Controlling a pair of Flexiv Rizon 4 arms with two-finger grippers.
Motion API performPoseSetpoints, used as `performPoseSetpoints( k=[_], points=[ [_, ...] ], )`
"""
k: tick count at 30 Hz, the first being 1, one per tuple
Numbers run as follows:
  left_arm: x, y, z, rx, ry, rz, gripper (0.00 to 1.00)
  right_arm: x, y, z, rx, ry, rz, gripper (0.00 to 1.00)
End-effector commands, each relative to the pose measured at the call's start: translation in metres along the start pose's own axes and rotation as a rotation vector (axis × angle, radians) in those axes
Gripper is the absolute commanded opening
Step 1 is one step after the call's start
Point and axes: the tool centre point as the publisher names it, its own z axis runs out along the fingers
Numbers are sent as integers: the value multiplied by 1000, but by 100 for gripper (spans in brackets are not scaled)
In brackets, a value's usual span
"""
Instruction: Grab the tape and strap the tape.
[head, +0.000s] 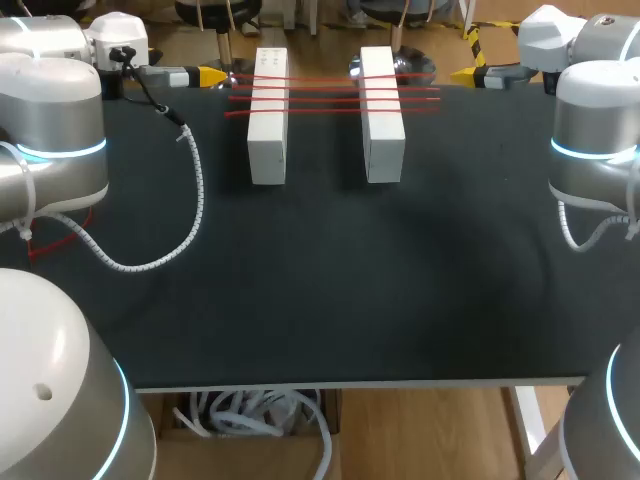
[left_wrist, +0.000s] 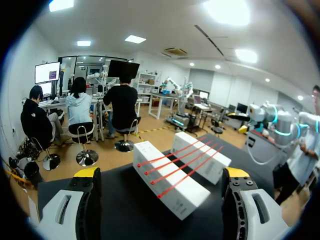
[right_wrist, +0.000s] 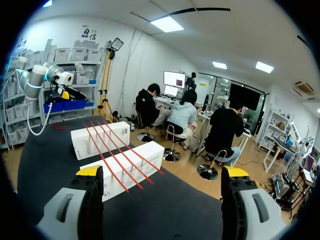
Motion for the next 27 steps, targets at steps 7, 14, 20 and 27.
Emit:
performPoseSetpoints(
  k=[7,14,20,27],
  points=[
    [0,1,1,5,-1,1,100,0,0,-1,1,1,0,100],
    [0,1,1,5,-1,1,100,0,0,-1,1,1,0,100],
    [3,2,5,-27,109,98,100,0,0,-1,1,1,0,100],
    [22,8,21,-81,394,341,100,0,0,-1,1,1,0,100]
  ],
)
